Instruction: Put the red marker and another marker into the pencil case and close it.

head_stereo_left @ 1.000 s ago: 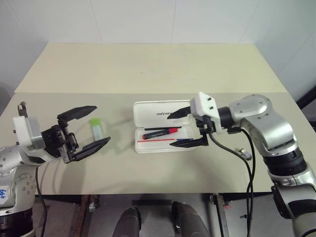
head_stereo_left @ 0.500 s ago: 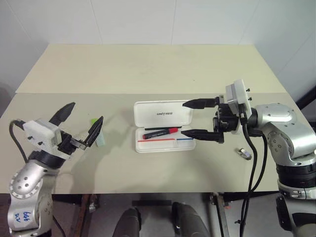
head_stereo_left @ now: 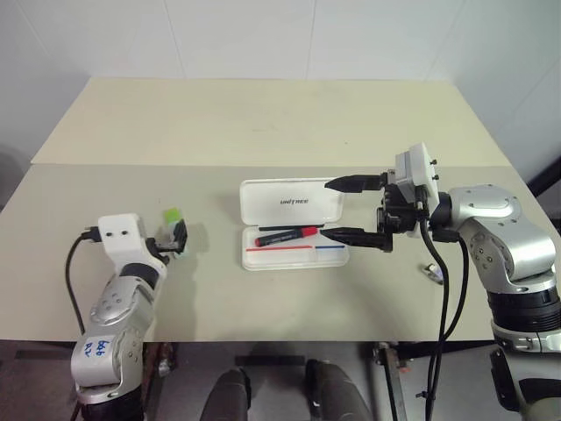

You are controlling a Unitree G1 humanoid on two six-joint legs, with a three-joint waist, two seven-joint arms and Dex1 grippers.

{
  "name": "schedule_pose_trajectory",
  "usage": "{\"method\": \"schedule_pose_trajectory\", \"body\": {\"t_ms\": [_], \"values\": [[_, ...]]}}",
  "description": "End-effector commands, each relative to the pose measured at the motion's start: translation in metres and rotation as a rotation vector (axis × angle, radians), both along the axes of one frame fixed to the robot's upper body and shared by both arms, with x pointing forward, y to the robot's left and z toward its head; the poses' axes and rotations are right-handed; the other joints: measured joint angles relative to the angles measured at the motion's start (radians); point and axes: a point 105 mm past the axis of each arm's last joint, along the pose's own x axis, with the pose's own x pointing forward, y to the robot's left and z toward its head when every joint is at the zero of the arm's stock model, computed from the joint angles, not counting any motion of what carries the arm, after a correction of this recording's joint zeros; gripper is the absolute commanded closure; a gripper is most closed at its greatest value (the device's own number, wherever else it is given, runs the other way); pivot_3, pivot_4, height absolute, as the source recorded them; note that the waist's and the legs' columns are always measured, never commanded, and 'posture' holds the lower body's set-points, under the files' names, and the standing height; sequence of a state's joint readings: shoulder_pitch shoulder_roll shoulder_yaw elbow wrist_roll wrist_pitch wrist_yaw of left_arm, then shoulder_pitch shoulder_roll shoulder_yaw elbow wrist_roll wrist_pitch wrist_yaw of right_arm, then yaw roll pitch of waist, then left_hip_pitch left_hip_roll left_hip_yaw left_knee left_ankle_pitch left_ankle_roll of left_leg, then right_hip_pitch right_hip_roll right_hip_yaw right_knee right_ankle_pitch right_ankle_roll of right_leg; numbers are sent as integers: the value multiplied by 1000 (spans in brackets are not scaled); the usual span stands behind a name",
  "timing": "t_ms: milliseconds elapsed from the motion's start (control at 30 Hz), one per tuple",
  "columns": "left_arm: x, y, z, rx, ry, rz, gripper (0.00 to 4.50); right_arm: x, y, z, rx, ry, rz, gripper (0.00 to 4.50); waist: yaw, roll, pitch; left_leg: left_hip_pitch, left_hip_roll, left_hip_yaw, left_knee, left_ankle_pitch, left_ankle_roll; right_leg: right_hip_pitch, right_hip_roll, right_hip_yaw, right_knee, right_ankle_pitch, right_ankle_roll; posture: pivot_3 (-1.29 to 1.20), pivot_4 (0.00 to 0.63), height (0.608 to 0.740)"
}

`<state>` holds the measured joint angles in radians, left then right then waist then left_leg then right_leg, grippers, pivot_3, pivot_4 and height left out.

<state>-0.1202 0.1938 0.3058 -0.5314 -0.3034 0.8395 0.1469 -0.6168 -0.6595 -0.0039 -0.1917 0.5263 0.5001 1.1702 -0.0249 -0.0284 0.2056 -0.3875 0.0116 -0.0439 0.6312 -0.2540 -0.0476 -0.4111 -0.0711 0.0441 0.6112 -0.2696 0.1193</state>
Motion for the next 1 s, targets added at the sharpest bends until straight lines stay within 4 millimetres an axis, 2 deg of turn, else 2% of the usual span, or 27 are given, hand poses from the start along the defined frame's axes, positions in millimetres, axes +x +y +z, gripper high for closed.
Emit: {"method": "schedule_pose_trajectory", "body": {"t_ms": [33, 200, 467, 500, 533, 633, 800, 833, 1000], "values": [[3, -2, -10, -1, 99, 45, 0, -4, 1, 5, -5, -42, -1, 13, 0, 0, 0, 0, 0, 0, 0, 0, 0, 0, 0, 0, 0, 0, 0, 0, 150, 740], [7, -7, -13, -7, 165, 56, 0, -4, 1, 5, -3, -43, -9, 13, 0, 0, 0, 0, 0, -1, 0, 0, 0, 0, 0, 0, 0, 0, 0, 0, 150, 740], [0, -4, -36, 103, 459, 93, 0, -5, 1, 4, 0, -44, -17, 13, -2, 0, 0, 1, -1, -1, 0, 0, -1, 1, 0, 0, 0, 0, 0, 0, 150, 740], [-1, -5, -39, 98, 480, 92, 427, -5, 1, 3, 0, -44, -18, 0, -2, 0, 0, 2, -1, 0, 0, 0, -1, 1, 0, 0, 0, 0, 0, 0, 150, 740], [-1, -6, -40, 94, 489, 87, 610, -5, 1, 3, 0, -44, -18, 0, -3, 0, 0, 2, -1, 0, 0, 0, -1, 1, 0, 0, 0, 0, 0, 0, 150, 740], [1, -8, -36, 68, 478, 97, 1542, -5, 0, 4, 0, -46, -23, 0, -4, 0, 0, 2, 0, 0, -1, 0, -1, 1, 0, 0, 0, 0, 0, 0, 150, 740], [3, 0, -32, 63, 459, 141, 3218, -2, 0, 4, -1, -52, -28, 0, -7, 0, 0, 2, 0, 0, -1, 0, -2, 1, 1, 1, 0, 0, 0, 0, 150, 740], [3, 1, -32, 64, 458, 146, 3441, -2, 0, 4, -1, -53, -29, 0, -7, 0, 0, 3, 1, 0, -1, 0, -2, 1, 2, 1, 0, 0, 0, 0, 150, 740], [4, 8, -30, 61, 445, 177, 3440, 0, 0, 4, -2, -57, -32, 0, -10, 0, 0, 4, 2, 1, -1, 0, -2, 1, 3, 2, 0, 0, -1, 0, 150, 740]]}}
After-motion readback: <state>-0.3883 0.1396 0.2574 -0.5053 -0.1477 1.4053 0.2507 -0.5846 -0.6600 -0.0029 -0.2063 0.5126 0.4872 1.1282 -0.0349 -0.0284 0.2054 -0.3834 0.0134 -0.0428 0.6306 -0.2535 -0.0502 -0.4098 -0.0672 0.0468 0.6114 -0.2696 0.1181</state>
